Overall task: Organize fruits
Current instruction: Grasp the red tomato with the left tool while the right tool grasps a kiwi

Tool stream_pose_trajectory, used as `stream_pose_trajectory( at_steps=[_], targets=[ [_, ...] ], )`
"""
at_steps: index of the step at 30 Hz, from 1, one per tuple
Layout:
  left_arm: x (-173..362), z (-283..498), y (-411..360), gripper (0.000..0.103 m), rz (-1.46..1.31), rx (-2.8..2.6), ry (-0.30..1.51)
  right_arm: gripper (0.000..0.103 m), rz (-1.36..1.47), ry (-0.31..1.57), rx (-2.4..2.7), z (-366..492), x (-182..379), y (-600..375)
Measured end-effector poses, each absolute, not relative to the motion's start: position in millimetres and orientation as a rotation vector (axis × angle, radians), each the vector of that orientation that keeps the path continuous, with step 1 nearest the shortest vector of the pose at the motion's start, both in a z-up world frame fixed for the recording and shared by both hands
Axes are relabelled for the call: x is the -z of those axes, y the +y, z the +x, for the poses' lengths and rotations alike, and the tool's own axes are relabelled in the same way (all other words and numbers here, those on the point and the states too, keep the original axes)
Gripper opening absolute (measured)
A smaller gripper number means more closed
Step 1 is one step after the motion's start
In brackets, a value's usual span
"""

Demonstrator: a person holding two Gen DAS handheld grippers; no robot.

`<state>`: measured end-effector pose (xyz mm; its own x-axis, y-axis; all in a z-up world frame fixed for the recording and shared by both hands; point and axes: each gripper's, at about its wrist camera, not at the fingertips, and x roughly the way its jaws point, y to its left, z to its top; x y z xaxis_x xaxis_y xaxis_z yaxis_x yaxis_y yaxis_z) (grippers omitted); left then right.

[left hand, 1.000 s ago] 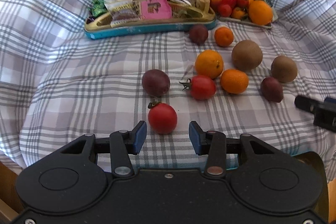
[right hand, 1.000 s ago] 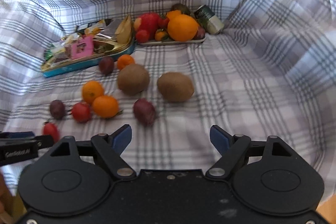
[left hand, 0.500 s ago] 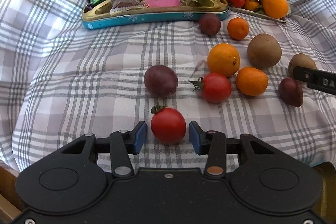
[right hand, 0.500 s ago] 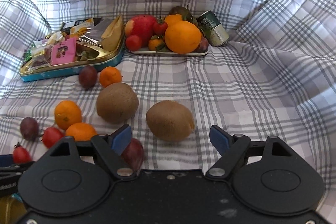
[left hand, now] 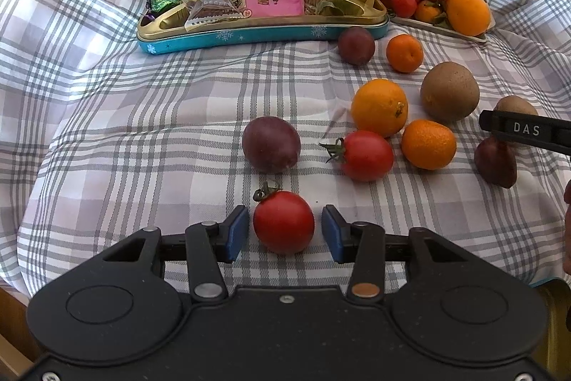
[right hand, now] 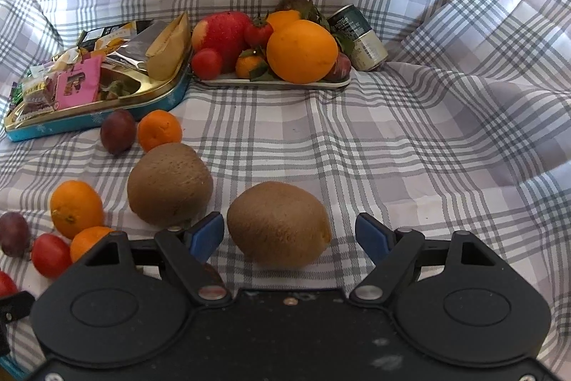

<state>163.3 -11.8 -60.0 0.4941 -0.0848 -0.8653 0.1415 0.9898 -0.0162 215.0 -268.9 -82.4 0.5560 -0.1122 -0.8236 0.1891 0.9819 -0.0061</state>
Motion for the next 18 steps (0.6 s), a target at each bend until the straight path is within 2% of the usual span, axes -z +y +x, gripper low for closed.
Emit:
stream_pose_trajectory(
  at_steps=[9,11,13,18],
  targets=[
    [59.7,163.7,-12.8,0.052,0.061,0.135,1.041,0.072,0.149,0.966,0.19,218.4,88.8,-276.0],
    [59.6,164.3,-12.5,0.051,0.057,0.134,1.042,0.066,0.135,0.961,0.179,217.1,88.5,-273.8],
    [58.5,164.8,-12.9,0.045,0.057,0.139,1.04,0.059,0.102,0.959,0.151,217.1,87.4,-270.3],
    [54.7,166.7,-14.8,0.042,0.048,0.175,1.044,0.059,0.063,0.968,0.143,215.2,85.0,-266.0]
  ],
)
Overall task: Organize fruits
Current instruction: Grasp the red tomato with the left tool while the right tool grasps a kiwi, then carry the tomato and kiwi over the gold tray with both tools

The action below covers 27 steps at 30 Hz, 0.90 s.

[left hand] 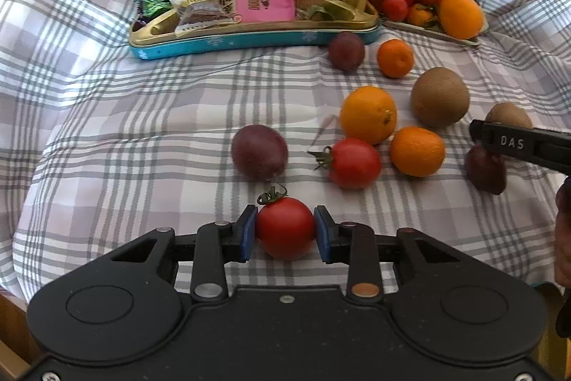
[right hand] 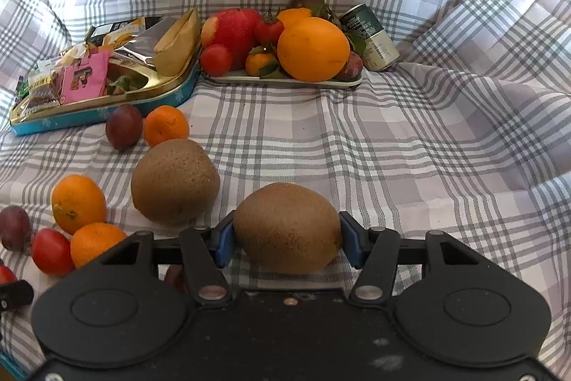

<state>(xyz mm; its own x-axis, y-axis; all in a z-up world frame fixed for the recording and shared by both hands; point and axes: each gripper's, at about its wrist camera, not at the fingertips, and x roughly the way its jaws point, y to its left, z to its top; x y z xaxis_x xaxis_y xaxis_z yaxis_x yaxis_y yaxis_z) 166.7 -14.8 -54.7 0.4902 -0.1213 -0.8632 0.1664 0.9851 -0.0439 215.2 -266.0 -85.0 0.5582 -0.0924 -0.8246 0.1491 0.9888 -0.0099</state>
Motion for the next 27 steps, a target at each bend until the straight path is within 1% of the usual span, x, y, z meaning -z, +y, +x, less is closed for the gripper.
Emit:
stream_pose_trajectory(
  at_steps=[8,19,27],
  targets=[
    [32.0,154.3,-19.5,0.042,0.06,0.206,0.986,0.059,0.099,0.949,0.151,194.5,66.2,-270.3],
    [5.8,118.6,-17.4,0.042,0.098,0.164,1.008,0.059,0.142,0.916,0.096,138.1,25.3,-261.7],
    [0.1,80.9,-12.5,0.042,0.101,0.116,1.036,0.059,0.169,0.917,0.056,78.8,6.5,-248.5]
  ],
)
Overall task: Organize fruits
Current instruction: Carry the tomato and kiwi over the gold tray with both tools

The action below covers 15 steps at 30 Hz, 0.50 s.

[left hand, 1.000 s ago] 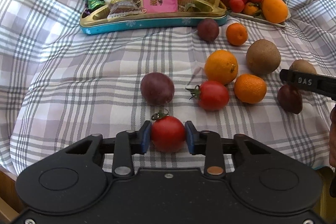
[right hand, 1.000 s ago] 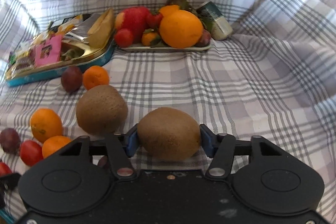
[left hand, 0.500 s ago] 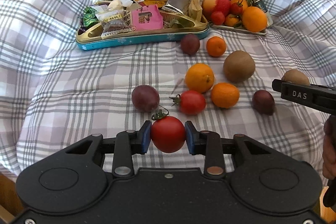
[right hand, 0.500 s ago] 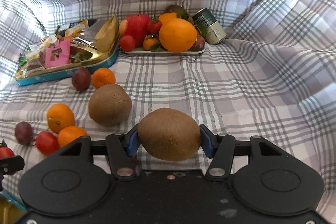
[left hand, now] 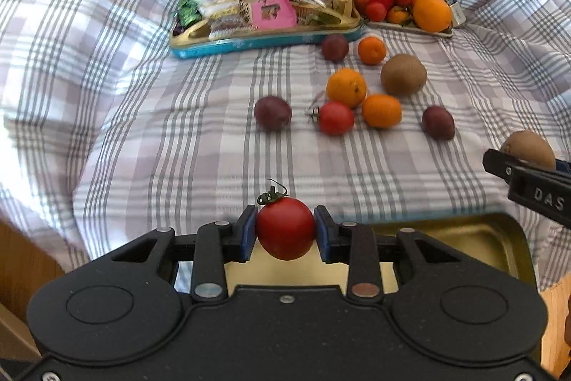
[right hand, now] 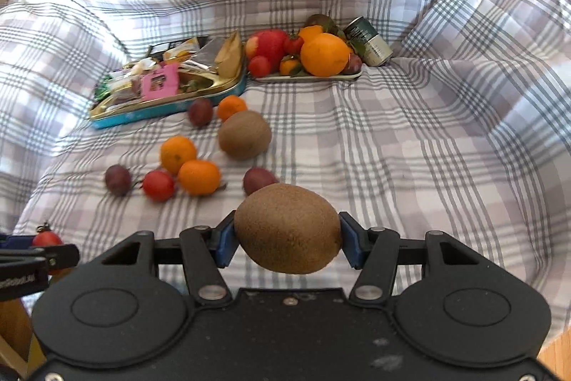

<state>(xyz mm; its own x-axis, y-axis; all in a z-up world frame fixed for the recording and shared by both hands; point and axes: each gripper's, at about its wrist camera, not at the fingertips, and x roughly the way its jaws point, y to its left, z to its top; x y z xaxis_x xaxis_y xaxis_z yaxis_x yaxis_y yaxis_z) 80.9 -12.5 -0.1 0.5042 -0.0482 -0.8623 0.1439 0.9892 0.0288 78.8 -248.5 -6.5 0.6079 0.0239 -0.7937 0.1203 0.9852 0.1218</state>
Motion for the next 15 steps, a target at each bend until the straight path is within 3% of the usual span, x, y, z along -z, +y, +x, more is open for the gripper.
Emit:
stream_pose_trajectory(
  at_steps=[15],
  targets=[
    [10.8,13.1,-8.3,0.042,0.093,0.09,1.087,0.059,0.183,0.969,-0.031,-18.6,-0.1,-224.0]
  ],
)
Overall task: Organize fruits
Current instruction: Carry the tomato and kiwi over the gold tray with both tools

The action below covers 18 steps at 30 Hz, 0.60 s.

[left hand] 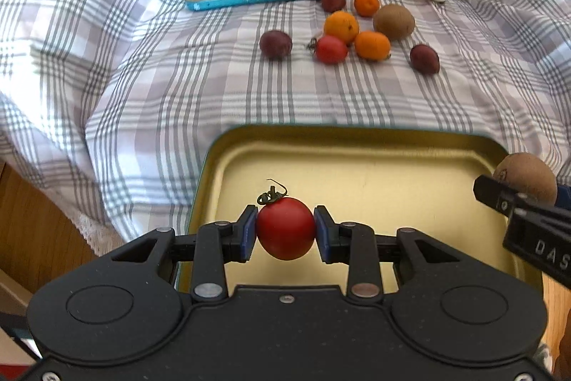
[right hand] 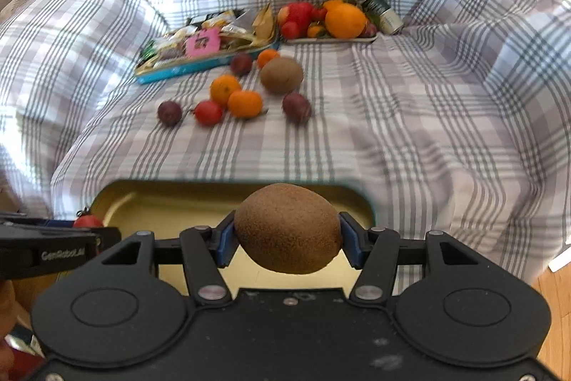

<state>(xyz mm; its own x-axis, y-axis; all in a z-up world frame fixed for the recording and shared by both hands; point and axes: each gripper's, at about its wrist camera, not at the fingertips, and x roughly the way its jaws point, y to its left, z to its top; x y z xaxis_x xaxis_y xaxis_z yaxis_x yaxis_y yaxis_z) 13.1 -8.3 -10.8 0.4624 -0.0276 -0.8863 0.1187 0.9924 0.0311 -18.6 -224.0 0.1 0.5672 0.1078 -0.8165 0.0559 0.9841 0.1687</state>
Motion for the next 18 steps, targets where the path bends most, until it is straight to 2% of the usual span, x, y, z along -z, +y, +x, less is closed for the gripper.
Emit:
stream_pose_trajectory(
  at_steps=[18],
  targets=[
    [37.0,-8.7,-5.7,0.042,0.043,0.087,1.216,0.059,0.123,1.057,-0.109,-47.4,11.2,-204.2]
  ],
)
